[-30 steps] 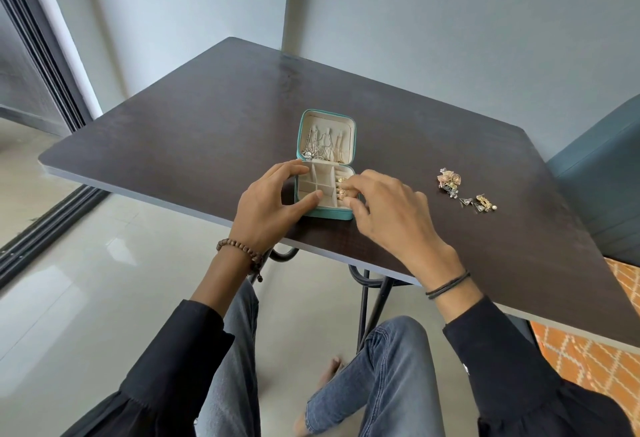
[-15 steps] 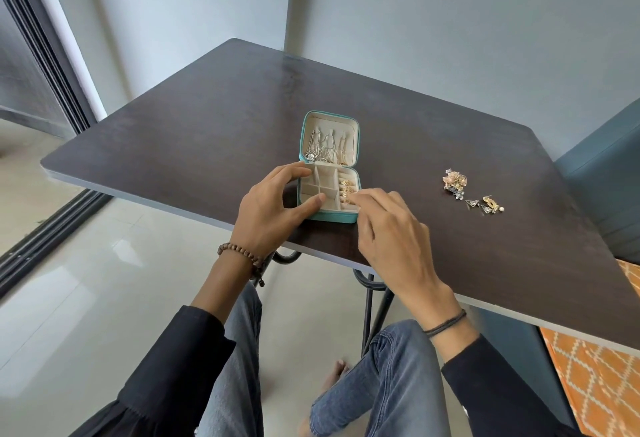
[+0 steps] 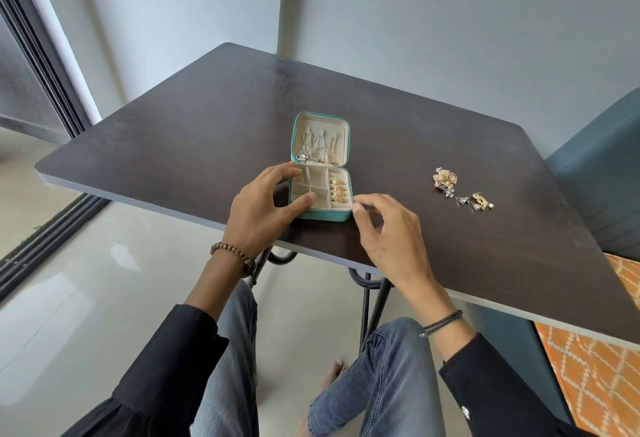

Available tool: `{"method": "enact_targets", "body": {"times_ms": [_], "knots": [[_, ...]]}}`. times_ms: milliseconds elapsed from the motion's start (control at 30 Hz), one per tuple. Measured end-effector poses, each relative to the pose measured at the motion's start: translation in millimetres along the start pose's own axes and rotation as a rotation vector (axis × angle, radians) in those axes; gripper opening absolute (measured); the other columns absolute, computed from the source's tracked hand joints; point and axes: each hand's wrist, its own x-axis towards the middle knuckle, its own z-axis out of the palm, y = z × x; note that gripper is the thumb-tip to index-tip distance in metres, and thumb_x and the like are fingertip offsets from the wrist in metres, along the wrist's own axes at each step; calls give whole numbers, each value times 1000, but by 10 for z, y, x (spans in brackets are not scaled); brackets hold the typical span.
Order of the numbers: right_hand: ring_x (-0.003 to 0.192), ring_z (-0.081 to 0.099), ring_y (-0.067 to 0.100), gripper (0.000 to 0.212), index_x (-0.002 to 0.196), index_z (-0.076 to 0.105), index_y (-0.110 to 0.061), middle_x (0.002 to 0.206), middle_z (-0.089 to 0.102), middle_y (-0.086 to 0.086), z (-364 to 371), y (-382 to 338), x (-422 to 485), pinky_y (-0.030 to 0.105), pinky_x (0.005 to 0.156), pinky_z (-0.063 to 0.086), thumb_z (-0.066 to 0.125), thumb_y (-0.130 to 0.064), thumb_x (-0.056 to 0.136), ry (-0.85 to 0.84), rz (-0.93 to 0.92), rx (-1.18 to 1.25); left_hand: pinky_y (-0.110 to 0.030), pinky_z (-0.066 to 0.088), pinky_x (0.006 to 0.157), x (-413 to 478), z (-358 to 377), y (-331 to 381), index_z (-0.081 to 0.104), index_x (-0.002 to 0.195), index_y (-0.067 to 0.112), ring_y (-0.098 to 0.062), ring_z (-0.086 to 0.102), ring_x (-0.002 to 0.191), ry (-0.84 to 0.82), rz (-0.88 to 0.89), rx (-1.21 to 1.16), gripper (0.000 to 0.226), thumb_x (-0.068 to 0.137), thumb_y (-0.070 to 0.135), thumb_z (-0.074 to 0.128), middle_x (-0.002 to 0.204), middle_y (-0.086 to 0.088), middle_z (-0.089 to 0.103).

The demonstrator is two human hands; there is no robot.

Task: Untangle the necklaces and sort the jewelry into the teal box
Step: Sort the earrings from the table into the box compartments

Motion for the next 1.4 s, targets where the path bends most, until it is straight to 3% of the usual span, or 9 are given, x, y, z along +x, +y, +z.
{"method": "enact_targets", "body": {"times_ms": [100, 200, 400, 700, 833, 933, 1033, 1233, 1400], "knots": [[72, 58, -6, 25, 118, 75, -14, 111, 75, -2, -41, -33, -2, -2, 66, 39, 59, -25, 102, -36, 40, 22, -16, 50, 86, 9, 12, 7, 61, 125, 24, 1, 53, 113, 18, -13, -25, 40, 89, 38, 69, 141, 14, 54], [88, 61, -4, 27, 121, 74, -14, 114, 75, -2, -33, -72, 23, -5, 68, 38, 59, -26, 102, -59, 78, 62, -22, 52, 90, 23, 5, 8, 62, 123, 24, -5, 57, 116, 13, -35, -57, 37, 88, 34, 71, 141, 13, 54], [84, 61, -12, 26, 118, 75, -15, 107, 76, -5, 16, -91, 44, -2, 69, 43, 62, -29, 100, -51, 125, 110, -21, 52, 92, 24, -20, -17, 63, 120, 22, -10, 58, 119, -2, -61, -84, 34, 88, 30, 71, 143, 8, 53], [88, 65, 0, 27, 119, 74, -16, 107, 75, -4, 34, -97, 117, -2, 69, 44, 62, -29, 99, -92, 129, 126, -6, 41, 79, 44, -11, 84, 66, 120, 16, -14, 55, 121, 66, -49, 91, 29, 92, 24, 66, 146, 4, 51], [87, 64, -5, 25, 115, 74, -20, 102, 74, -9, -11, -56, 147, 6, 72, 50, 61, -34, 100, -87, 132, 167, 1, 37, 67, 77, 25, 222, 68, 114, 17, -7, 58, 99, 104, 5, 188, 23, 93, 22, 64, 142, 6, 53], [91, 67, 1, 24, 112, 73, -20, 100, 74, -9, -52, -24, 172, 27, 76, 61, 61, -36, 99, -90, 139, 223, -28, 55, 81, 130, 94, 306, 70, 108, 20, -13, 66, 92, 94, 67, 225, 18, 91, 24, 64, 137, 7, 58], [90, 67, 2, 21, 109, 73, -21, 97, 73, -11, -92, 39, 195, 35, 75, 62, 63, -36, 98, -78, 148, 255, -45, 51, 92, 176, 181, 433, 72, 103, 22, -22, 67, 98, 99, 106, 280, 16, 90, 23, 63, 128, 7, 64], [87, 67, -3, 16, 106, 74, -20, 95, 75, -12, -346, 379, 273, 19, 77, 56, 68, -31, 95, -2, 154, 188, -31, 47, 92, 331, 469, 761, 73, 101, 23, -16, 63, 108, 53, 204, 239, 15, 92, 24, 61, 119, 8, 67], [85, 69, 1, 15, 104, 72, -19, 91, 75, -10, -664, 800, 397, 7, 78, 48, 73, -22, 90, 67, 174, 96, -36, 51, 93, 499, 986, 983, 72, 104, 20, -16, 65, 106, -78, 281, 190, 17, 92, 23, 61, 119, 5, 66]]}}
